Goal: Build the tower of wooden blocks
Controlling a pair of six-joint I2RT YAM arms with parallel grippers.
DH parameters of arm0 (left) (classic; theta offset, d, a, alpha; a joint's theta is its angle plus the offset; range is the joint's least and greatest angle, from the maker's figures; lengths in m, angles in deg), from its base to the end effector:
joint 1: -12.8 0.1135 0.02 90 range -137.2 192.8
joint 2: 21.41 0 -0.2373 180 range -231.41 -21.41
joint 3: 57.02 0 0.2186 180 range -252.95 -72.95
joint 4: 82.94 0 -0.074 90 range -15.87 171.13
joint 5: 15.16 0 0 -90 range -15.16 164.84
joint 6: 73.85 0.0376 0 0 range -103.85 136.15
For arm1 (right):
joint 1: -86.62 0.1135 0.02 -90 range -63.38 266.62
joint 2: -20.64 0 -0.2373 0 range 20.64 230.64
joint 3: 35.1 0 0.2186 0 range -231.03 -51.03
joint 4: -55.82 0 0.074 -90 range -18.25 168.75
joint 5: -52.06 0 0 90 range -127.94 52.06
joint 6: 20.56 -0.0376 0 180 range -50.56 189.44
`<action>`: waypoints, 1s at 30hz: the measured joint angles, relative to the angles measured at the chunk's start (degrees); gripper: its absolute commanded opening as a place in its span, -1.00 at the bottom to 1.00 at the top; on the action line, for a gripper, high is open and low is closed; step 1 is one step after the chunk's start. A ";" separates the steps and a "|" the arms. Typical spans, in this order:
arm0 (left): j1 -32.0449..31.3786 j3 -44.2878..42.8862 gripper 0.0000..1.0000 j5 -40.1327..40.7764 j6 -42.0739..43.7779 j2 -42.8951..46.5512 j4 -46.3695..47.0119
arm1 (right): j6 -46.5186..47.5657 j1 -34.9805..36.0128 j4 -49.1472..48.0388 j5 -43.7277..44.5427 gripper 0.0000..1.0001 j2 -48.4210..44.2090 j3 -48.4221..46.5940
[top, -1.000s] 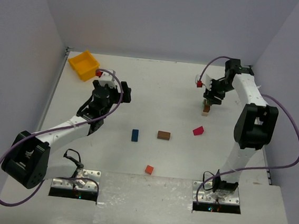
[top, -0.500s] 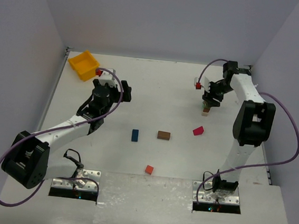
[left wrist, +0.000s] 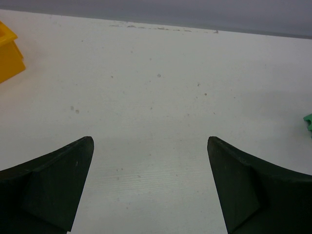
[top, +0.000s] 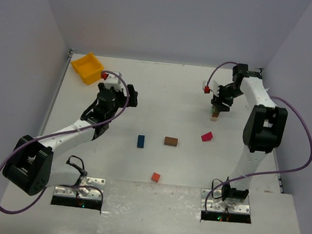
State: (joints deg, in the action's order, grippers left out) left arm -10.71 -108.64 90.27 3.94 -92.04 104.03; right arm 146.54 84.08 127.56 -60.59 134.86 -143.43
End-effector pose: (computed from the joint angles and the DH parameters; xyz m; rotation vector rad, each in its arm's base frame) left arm 0.2386 -0.0929 0.2432 -0.0188 1.7780 -0.2107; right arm 0.3584 -0.0014 0.2013 -1.6920 2.1254 0.2293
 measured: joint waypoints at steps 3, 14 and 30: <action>0.00 -0.02 1.00 -0.06 0.00 0.00 -0.07 | 0.18 0.00 0.00 -0.01 -0.25 0.00 0.00; 0.00 -0.67 1.00 -1.48 0.16 -0.76 -0.28 | 1.11 0.00 0.00 -0.05 -0.19 0.00 0.00; 0.00 -0.98 1.00 -2.57 0.20 -1.77 -1.40 | 3.11 0.00 0.82 -0.31 -0.11 0.00 0.02</action>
State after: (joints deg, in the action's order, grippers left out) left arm -10.71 -109.62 87.70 4.14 -93.81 102.64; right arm 149.65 84.08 128.39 -60.90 134.86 -143.41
